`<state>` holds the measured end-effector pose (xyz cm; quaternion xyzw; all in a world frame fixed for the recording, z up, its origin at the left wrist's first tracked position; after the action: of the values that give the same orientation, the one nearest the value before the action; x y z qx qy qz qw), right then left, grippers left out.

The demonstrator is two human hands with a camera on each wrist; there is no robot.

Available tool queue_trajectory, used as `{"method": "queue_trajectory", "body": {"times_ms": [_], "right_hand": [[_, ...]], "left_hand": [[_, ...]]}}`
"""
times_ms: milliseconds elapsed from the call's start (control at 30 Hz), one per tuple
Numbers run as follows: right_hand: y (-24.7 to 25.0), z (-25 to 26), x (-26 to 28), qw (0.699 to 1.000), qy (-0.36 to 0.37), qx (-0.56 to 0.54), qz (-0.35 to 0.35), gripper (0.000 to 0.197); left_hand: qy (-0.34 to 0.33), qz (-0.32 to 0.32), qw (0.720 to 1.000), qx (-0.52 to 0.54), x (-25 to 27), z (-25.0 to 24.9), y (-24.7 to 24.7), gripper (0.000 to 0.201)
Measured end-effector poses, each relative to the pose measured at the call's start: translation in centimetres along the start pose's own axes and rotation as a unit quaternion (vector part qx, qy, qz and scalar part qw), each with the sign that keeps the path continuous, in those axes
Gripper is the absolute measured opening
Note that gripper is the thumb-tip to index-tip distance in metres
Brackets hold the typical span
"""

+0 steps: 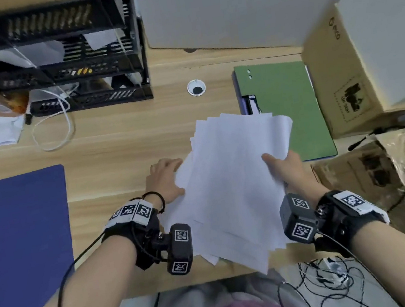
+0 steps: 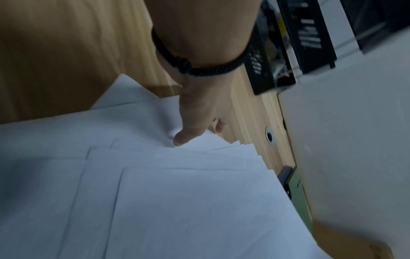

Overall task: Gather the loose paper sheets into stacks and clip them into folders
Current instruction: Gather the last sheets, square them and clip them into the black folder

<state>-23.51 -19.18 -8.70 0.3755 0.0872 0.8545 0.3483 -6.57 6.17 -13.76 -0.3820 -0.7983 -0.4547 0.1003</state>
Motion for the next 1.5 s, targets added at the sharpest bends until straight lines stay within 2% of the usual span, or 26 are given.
{"method": "queue_trajectory", "body": {"times_ms": [67,133,267,333,433,500,600,700,767,833,900,967,1100,1233,1333,1433,1500], "right_hand": [[1.5,-1.1,0.8,0.999,-0.009,-0.027,-0.017,0.012],[2.6,-2.1,1.6,0.998,-0.012,-0.049,-0.037,0.014],[2.9,-3.2,2.5,0.996,-0.02,-0.059,-0.063,0.014],[2.4,-3.4,2.6,0.996,-0.027,-0.063,-0.051,0.021],[1.5,-3.1,2.7,0.998,-0.038,-0.043,-0.025,0.03],[0.7,-2.8,2.6,0.998,-0.043,-0.034,-0.01,0.031],[-1.2,-2.0,2.7,0.998,-0.05,-0.031,0.002,0.024],[-4.2,-1.3,2.5,0.998,-0.051,0.013,0.038,0.027],[-6.6,-0.5,2.5,0.995,-0.033,0.065,0.064,0.025],[-9.0,0.2,2.4,0.99,-0.022,0.106,0.094,0.019],[-11.3,1.0,2.7,0.979,-0.012,0.156,0.129,0.01],[-13.3,1.5,3.2,0.968,0.0,0.181,0.174,0.009],[-16.1,0.9,2.9,0.964,-0.017,0.151,0.217,0.017],[-15.8,-3.1,-1.4,0.981,-0.053,0.135,0.128,0.044],[-16.0,-5.5,-2.6,0.981,-0.061,0.136,0.124,0.04],[-16.2,-3.0,0.8,0.983,-0.063,0.102,0.141,0.04],[-16.0,-2.1,1.8,0.982,-0.045,0.094,0.155,0.026]], "left_hand": [[-0.016,0.022,0.995,-0.092,-0.4,-1.4,-0.9,0.086],[-0.017,0.013,0.99,-0.138,-0.5,-2.2,-1.5,0.087],[0.014,-0.023,0.991,-0.133,-0.1,-2.1,-1.9,0.072],[0.017,-0.005,0.994,-0.109,0.1,-1.5,-1.9,0.064],[0.01,0.029,0.999,-0.027,0.5,-0.2,-1.4,0.036],[0.027,0.013,0.999,0.038,1.1,1.5,0.0,0.023],[0.088,-0.044,0.985,0.139,3.0,5.4,2.6,0.015],[0.16,-0.066,0.949,0.264,6.0,10.7,3.7,0.025],[0.174,-0.034,0.936,0.303,7.9,13.1,3.4,0.045],[0.178,0.011,0.923,0.34,9.7,14.4,3.1,0.054],[0.169,0.053,0.918,0.355,11.0,14.7,3.0,0.056],[0.161,0.059,0.915,0.366,11.5,14.8,3.2,0.059],[0.145,-0.014,0.892,0.428,10.8,14.5,4.4,0.039],[0.123,-0.022,0.898,0.421,9.2,12.9,4.6,0.039],[0.108,0.015,0.906,0.41,8.4,10.8,3.8,0.038],[0.093,0.027,0.913,0.395,7.9,9.8,3.0,0.038],[0.084,0.021,0.919,0.384,7.8,9.6,3.1,0.035]]}}
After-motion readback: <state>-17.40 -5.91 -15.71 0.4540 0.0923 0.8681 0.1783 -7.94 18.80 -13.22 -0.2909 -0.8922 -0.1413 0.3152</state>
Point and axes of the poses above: each hand's wrist, its own x-axis away from the middle knuckle, its own y-axis out of the back of the hand, z = x × y, the point moved 6 cm from there along -x, towards the middle knuckle, and after that the axes turned 11 degrees about x, right-handed, at the moved point
